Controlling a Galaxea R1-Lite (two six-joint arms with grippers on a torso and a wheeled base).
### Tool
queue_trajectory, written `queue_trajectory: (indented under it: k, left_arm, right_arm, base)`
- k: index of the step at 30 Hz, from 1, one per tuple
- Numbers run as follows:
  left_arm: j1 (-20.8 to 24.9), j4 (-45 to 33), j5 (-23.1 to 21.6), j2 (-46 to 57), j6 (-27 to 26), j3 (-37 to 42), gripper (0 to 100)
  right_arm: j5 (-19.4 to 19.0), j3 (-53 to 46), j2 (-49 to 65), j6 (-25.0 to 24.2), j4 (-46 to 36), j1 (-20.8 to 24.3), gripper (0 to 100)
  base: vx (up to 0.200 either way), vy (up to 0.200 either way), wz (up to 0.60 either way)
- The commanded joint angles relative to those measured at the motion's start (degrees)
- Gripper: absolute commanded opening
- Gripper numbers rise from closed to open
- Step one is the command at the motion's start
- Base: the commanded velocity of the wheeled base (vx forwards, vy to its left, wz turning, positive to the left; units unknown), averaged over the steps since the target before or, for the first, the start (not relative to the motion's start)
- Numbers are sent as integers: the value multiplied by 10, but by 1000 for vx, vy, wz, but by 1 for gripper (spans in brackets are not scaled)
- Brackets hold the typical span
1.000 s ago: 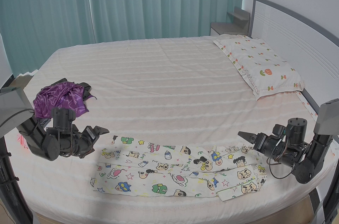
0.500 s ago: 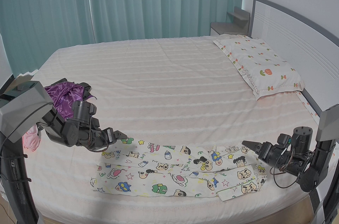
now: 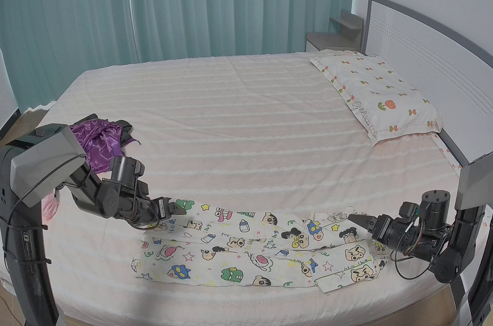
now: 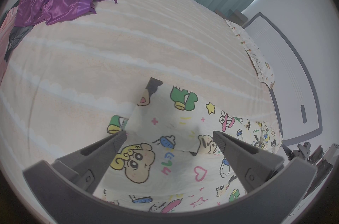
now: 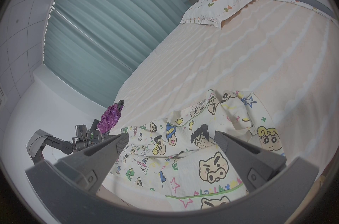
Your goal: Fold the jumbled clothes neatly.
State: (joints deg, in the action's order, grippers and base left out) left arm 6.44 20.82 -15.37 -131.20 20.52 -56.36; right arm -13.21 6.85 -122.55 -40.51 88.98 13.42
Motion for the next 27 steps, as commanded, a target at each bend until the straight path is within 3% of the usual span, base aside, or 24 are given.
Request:
queue_trajectory:
  k: [1,15,16,27]
  left_arm:
    - [-5,-6,1,-4,-12,4,100]
    - [-8,-5,-1,-15,-7,-17,100]
    - [-8,-5,-1,-20,-7,-20,0]
    - [-13,-5,1,-31,0,-24,0]
  right_arm:
    - [0,0,-6,0,10,0,100]
    - [1,-3,-13,1,10,5,100]
    - [1,-3,-13,1,10,5,100]
    - [0,-3,-14,1,10,5,100]
  base:
    - [0,0,0]
    - [0,0,0]
    - [0,0,0]
    - [0,0,0]
